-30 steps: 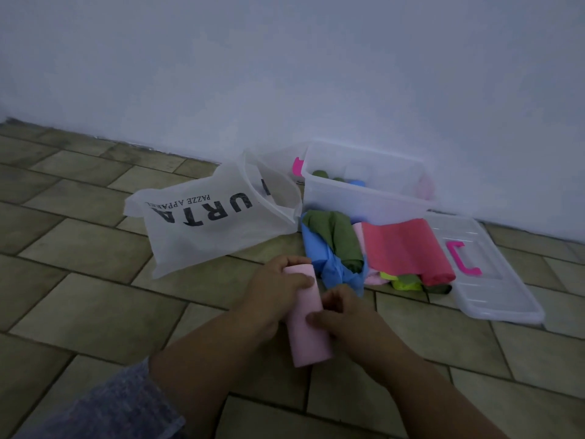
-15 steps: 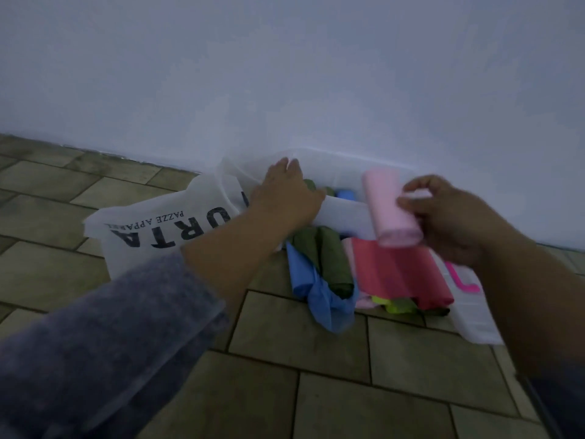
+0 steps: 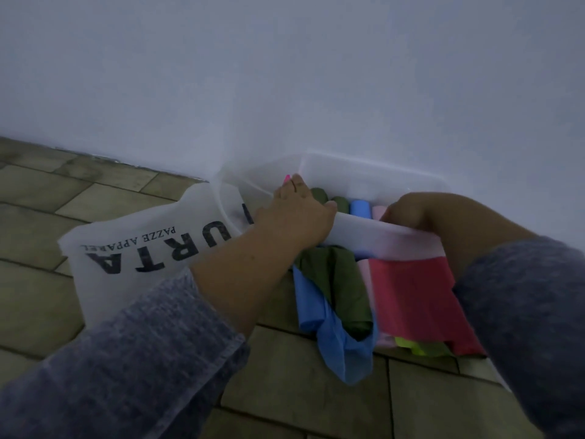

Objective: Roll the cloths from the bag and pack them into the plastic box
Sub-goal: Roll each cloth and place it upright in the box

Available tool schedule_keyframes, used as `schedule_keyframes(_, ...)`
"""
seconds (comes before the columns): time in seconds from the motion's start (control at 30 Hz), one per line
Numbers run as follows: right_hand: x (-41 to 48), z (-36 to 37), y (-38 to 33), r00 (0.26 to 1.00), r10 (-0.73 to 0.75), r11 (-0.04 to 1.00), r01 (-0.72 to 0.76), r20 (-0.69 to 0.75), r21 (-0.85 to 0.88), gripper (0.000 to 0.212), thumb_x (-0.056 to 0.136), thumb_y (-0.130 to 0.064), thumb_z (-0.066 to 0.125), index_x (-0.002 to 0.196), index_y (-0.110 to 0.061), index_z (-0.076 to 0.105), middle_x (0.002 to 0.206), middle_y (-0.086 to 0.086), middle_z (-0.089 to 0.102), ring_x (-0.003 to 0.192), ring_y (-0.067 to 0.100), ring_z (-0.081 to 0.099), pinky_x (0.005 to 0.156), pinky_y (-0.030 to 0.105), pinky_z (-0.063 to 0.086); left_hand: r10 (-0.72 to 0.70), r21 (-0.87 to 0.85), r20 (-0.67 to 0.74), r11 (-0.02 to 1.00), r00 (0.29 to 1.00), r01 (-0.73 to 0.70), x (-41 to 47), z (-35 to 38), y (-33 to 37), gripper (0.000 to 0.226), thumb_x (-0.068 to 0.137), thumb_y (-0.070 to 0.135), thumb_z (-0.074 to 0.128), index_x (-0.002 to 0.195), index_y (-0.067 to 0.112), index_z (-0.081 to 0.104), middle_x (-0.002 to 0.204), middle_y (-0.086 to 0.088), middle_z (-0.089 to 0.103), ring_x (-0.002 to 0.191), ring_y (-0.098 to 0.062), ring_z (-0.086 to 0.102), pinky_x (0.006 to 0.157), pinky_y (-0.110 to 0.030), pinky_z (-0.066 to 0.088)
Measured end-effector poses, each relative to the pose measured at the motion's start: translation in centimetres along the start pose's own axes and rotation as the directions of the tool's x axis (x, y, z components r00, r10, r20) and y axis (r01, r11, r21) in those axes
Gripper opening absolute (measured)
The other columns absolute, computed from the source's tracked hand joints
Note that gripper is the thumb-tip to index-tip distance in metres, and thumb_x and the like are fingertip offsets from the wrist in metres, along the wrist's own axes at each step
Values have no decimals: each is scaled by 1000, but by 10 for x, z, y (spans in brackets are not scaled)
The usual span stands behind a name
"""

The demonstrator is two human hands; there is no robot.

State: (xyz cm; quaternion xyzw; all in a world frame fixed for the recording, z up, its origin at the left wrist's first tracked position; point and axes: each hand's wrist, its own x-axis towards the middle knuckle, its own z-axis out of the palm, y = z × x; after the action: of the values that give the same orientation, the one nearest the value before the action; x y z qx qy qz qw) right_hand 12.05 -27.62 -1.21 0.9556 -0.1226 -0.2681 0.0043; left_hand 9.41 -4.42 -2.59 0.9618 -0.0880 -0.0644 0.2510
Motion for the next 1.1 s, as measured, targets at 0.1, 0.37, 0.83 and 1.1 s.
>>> schedule_keyframes(0.1, 19, 6, 13, 1000, 26, 1000, -26, -12, 0, 65, 42, -64, 63, 104, -45, 68, 120, 0, 60, 97, 20, 56, 87, 36, 43, 6, 9, 9, 1000, 1000, -6, 2, 2, -2, 84, 93, 56, 29, 148, 6, -10, 159, -8, -5, 145, -25, 6, 115, -50, 14)
schedule_keyframes(0.37, -34, 4, -18, 870, 22, 966, 107, -492, 234, 29, 90, -21, 54, 114, -9, 65, 125, 15, 59, 114, 32, 53, 94, 35, 42, 32, -84, -46, 996, 998, -35, -12, -5, -7, 84, 92, 60, 30, 150, 10, -4, 160, -6, 2, 144, -26, 14, 115, -49, 17)
schedule_keyframes(0.83, -137, 96, 30, 913, 371, 875, -282, -172, 393, 71, 73, -36, 70, 127, -3, 36, 113, 14, 57, 96, 30, 58, 76, 36, 50, 30, 504, 310, 843, 950, -191, -156, 41, -68, 64, 83, 51, 51, 136, 19, 33, 136, -10, 34, 115, -27, 43, 91, -37, 36)
schedule_keyframes(1.1, -164, 100, 10, 885, 424, 712, -194, -193, 675, 33, 78, -27, 67, 92, 0, 57, 75, 14, 61, 57, 28, 64, 52, 30, 49, 107, 498, 244, 839, 964, -219, -159, 49, -79, 67, 78, 59, 54, 131, 21, 37, 133, -8, 38, 115, -28, 42, 89, -38, 37)
